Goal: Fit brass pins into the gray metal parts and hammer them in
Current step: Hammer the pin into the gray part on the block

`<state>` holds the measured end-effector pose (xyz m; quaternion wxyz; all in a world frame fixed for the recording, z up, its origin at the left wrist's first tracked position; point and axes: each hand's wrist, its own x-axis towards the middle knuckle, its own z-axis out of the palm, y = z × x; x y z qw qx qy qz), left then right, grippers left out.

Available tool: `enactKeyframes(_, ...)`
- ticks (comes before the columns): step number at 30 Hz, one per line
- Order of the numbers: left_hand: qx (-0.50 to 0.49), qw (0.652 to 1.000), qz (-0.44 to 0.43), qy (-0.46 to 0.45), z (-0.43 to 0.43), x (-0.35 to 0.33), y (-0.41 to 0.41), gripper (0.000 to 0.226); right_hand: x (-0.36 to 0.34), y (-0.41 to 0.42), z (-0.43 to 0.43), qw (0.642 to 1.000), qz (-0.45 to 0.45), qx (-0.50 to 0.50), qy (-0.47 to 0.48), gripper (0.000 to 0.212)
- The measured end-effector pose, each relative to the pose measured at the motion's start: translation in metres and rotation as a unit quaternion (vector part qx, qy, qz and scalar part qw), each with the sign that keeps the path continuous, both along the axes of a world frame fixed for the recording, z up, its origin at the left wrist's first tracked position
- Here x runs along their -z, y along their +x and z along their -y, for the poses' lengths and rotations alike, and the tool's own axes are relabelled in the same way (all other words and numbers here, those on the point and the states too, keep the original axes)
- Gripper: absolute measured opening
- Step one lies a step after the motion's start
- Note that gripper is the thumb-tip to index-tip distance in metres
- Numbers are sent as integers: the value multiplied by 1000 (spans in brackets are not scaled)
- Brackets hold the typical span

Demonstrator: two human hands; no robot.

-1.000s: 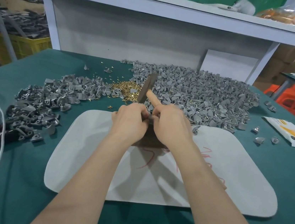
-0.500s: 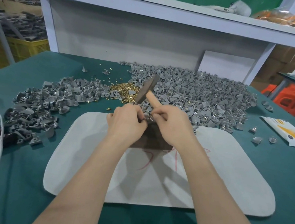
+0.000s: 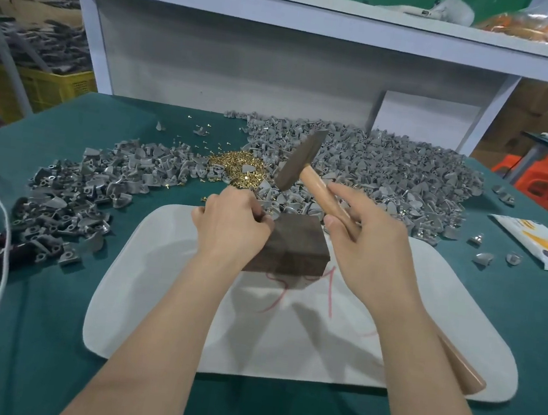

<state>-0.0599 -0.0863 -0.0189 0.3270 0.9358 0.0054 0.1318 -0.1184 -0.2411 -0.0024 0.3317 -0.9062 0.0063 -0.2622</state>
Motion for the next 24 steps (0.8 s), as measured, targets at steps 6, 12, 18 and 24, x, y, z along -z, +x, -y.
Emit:
enactKeyframes(6,7,1000,0,-7,1,1,1,12,2,-5,1,1000,2,0,-9,41)
enactKeyframes(12,9,1000,-2,1,1,0,1,13,4,-10,-2,994,-59,-18,-89,42)
enactKeyframes(18,25,1000,-1,6,1,0,3,14,-4,-4,-11,993,-36,-20,-107,50)
enactKeyframes(24,71,997,-9,17,4,1,2,7,-5,32,-25,985,-106,1,-136,18)
